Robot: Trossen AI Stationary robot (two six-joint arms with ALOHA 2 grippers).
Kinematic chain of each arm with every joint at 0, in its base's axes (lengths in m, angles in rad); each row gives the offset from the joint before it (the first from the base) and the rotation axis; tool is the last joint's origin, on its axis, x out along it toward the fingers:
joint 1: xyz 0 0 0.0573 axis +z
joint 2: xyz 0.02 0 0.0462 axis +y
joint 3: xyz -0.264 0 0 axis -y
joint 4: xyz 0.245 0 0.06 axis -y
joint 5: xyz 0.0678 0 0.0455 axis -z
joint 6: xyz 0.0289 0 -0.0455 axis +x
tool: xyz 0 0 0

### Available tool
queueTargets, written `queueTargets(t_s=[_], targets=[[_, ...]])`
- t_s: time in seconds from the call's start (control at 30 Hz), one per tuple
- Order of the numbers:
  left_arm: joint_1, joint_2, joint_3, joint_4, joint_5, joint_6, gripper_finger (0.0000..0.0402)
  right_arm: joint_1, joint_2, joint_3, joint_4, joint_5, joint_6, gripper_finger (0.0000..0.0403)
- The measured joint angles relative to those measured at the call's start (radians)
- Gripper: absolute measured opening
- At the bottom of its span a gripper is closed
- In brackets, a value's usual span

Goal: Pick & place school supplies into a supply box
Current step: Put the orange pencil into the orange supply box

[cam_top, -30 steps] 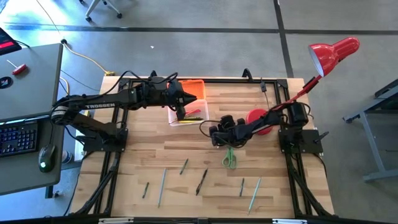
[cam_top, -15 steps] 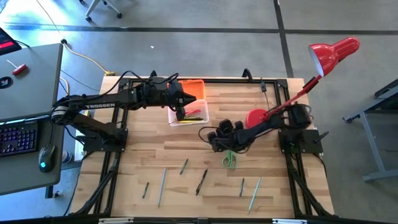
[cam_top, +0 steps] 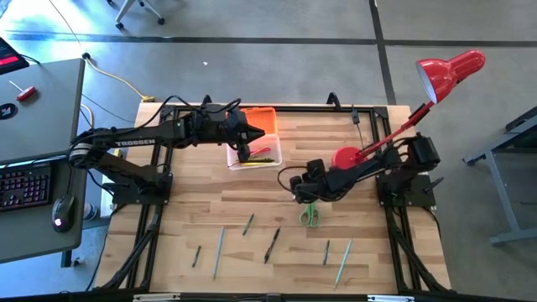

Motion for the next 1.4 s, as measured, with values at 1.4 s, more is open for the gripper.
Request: queueTargets(t_s=[1.4], targets=[[0.000,0.000,0.000,-0.055,-0.050,0.008,0.0060,-0.144,0.223,0.001,0.364,0.065,-0.178,0.0082]])
